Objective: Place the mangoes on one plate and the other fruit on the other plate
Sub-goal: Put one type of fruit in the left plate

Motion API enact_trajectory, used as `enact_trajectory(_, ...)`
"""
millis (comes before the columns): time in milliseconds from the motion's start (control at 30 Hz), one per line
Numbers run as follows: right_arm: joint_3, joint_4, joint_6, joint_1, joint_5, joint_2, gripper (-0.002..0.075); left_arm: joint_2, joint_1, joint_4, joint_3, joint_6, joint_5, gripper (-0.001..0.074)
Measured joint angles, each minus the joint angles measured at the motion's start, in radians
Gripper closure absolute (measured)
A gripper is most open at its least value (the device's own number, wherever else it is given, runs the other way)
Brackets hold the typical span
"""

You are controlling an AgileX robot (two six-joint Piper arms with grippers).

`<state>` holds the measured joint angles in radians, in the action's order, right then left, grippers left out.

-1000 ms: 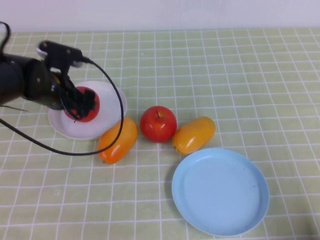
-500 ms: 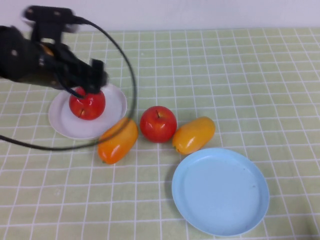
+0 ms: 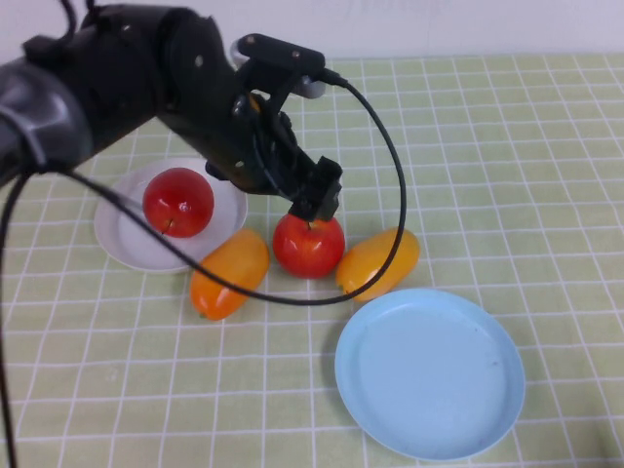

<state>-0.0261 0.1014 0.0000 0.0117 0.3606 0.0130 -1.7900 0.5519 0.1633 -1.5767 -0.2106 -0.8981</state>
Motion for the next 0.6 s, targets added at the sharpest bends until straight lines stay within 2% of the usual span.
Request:
enact_trajectory(233,0.0,0.0,0.0,0.0,0.0,0.0,0.0743,-0.128,0.0,-0.003,-0.156,0.002,-0.091,0.0066)
enact_trajectory(600,0.0,0.0,0.0,0.0,0.0,0.0,0.0743,-0.229,0.0,-0.057,-0.175,0.002,-0.095,0.0066)
